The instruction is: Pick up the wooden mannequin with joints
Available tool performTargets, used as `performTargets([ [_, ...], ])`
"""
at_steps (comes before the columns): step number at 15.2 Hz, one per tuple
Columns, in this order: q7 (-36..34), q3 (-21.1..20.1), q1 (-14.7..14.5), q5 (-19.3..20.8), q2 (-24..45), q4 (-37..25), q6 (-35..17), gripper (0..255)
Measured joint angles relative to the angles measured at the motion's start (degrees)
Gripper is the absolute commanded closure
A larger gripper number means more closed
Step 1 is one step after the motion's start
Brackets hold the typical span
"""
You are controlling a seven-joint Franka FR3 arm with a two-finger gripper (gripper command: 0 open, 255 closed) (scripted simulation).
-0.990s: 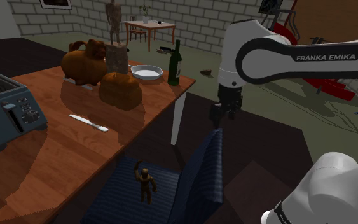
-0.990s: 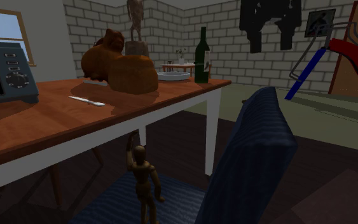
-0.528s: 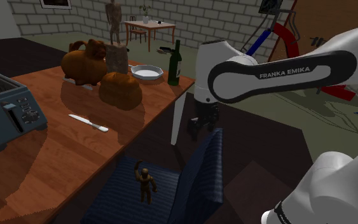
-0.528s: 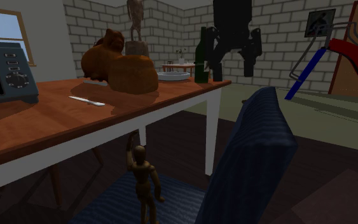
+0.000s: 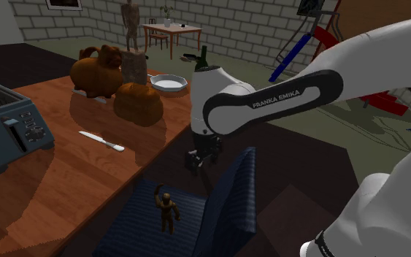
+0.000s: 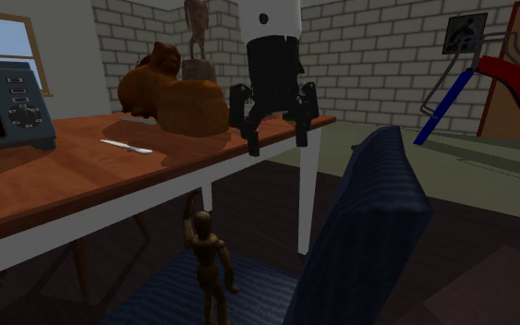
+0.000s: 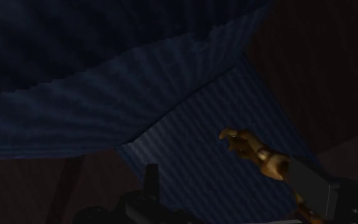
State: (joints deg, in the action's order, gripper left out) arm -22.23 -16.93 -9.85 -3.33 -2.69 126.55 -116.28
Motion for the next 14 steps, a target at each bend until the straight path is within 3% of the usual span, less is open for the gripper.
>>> performTargets([
  [4, -2.13, -1.55, -1.56, 1.16, 7.16, -3.34, -3.70, 0],
  [10, -5.78, -2.87, -4.92, 4.35, 19.74, -13.17, -6.16, 0],
  [14, -6.60, -2.84, -6.11, 5.53, 24.14, -15.55, -8.04, 0],
])
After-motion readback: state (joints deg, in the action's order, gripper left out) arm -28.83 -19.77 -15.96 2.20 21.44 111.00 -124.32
